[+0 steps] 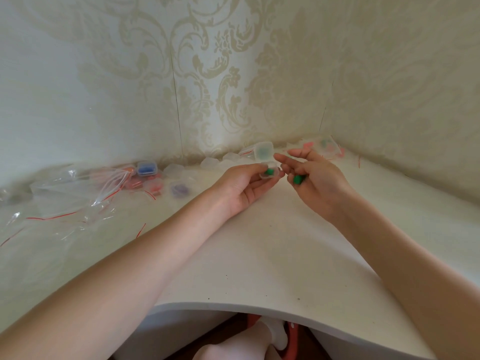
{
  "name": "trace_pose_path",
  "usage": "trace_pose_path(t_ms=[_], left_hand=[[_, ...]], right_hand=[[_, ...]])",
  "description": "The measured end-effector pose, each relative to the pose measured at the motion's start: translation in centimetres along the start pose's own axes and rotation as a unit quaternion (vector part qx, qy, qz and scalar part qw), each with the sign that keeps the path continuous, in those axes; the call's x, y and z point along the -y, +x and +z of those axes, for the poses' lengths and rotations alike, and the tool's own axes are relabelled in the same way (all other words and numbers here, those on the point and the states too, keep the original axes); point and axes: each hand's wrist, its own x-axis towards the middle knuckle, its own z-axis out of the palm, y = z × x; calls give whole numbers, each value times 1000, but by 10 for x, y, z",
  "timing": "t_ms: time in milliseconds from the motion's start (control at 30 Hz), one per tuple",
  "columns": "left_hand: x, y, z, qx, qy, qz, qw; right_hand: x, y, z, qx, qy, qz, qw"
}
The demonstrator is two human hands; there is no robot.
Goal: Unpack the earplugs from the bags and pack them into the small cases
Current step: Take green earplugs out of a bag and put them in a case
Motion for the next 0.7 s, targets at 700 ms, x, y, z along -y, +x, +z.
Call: trace_pose_path(t_ms=[700], left_hand=[[2, 5, 0, -69, 59, 46, 995]], right_hand=[[-10, 9, -10, -64, -320, -7, 945]])
